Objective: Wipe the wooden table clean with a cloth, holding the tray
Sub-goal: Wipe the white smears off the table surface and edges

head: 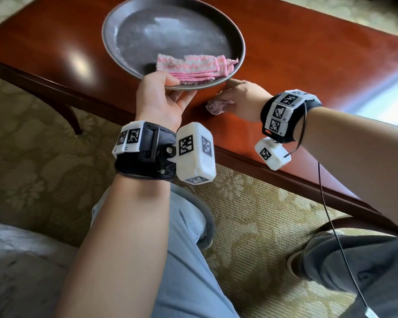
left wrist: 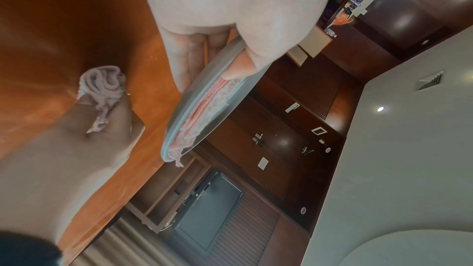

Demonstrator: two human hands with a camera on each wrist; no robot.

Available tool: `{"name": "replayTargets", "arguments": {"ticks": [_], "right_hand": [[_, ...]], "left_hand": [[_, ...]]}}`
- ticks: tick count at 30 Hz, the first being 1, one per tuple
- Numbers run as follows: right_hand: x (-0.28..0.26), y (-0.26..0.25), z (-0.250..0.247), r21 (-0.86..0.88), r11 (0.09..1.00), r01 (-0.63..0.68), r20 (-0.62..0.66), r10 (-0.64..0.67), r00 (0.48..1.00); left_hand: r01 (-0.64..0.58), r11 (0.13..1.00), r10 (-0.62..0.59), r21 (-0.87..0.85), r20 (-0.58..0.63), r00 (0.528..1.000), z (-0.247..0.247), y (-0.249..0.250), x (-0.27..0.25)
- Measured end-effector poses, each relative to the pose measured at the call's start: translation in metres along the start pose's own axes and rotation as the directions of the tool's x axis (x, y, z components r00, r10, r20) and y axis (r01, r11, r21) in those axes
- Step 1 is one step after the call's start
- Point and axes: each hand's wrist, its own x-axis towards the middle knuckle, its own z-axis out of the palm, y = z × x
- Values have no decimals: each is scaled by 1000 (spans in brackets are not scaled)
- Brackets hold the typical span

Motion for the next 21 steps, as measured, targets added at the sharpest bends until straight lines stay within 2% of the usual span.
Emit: {"name": "replayTargets", "arguments": {"ticks": [7, 16, 21], "right_hand": [[-49, 29, 5, -11, 1000, 13, -47, -14, 999], [-129, 69, 3, -34, 997, -71, -79, 68, 995], [-164, 90, 1, -55, 985, -165, -60, 162, 985]], "left_hand": [[17, 998, -17, 68, 9, 1000, 16, -16, -8], [74, 989, -82, 126, 64, 995, 42, -45, -29], [115, 984, -129, 140, 93, 987, 50, -58, -36]]}}
